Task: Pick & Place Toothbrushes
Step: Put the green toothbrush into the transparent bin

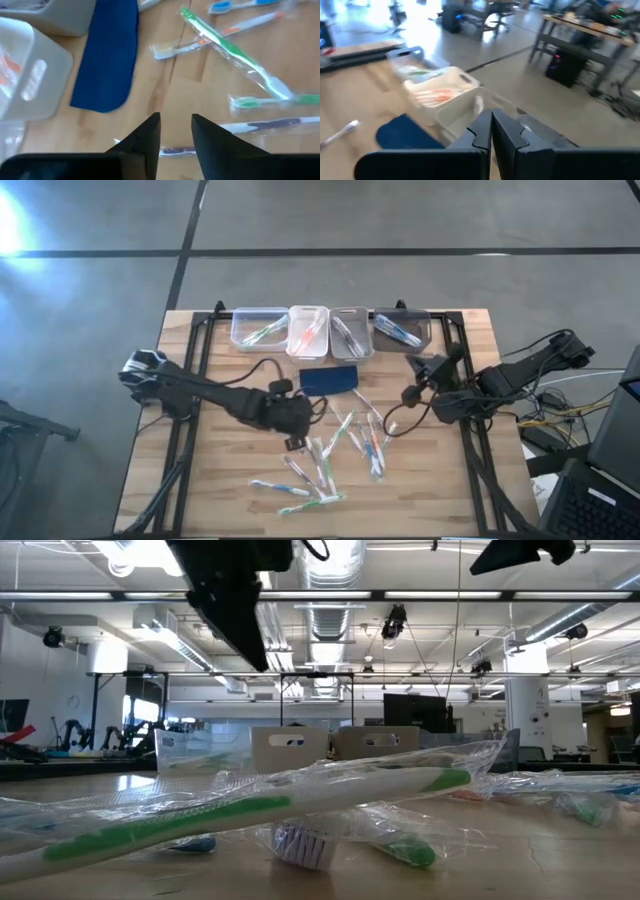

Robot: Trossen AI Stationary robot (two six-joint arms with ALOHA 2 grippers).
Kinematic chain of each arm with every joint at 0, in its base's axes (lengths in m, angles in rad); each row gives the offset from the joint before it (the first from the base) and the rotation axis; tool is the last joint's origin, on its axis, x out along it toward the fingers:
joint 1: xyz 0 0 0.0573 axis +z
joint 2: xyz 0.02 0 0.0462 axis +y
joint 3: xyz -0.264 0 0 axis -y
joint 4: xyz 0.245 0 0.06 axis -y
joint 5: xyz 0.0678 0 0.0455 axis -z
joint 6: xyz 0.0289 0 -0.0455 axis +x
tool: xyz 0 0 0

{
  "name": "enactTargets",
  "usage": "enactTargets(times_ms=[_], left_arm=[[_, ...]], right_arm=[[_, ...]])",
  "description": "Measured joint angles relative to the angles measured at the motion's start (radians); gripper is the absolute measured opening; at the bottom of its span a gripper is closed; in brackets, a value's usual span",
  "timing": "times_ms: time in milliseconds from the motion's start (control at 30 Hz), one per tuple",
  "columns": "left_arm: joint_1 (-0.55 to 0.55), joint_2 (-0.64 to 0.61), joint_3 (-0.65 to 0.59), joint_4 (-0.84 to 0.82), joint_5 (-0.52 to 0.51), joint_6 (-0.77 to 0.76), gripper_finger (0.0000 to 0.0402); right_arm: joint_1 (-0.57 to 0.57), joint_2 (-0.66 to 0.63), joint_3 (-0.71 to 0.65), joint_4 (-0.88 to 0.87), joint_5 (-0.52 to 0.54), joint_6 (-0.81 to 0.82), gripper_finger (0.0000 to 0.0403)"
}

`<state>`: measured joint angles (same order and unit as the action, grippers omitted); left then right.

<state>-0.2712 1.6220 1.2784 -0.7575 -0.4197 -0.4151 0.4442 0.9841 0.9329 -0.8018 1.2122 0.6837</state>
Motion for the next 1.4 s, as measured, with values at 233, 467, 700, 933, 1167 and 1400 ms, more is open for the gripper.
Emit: enactTargets(times_ms=[233, 467, 700, 933, 1167, 1400], left_arm=[[-0.039, -0.18, -0.272, 0.182, 0.014, -0.057, 0.0099], [-0.043, -0.342, -0.471, 0.314, 0.012, -0.066, 0.0099], [-0.045, -0.456, -0.589, 0.376, 0.013, -0.066, 0.0099], [-0.046, -0.526, -0.644, 0.383, 0.014, -0.064, 0.0099], [-0.046, -0.576, -0.637, 0.336, 0.027, -0.039, 0.0099], [-0.046, -0.645, -0.64, 0.247, 0.055, -0.049, 0.0099]], right_arm=[[0.0, 0.115, -0.002, 0.256, -0.153, -0.351, 0.0008], [0.002, 0.264, -0.002, 0.433, -0.253, -0.68, 0.0008], [0.003, 0.382, 0.062, 0.471, -0.579, -0.547, 0.0008], [0.01, 0.528, 0.227, 0.463, -0.87, -0.5, 0.001], [0.017, 0.744, 0.503, 0.186, -0.934, -0.452, 0.0048], [0.026, 0.955, 0.737, -0.019, -1.023, -0.374, 0.0113]])
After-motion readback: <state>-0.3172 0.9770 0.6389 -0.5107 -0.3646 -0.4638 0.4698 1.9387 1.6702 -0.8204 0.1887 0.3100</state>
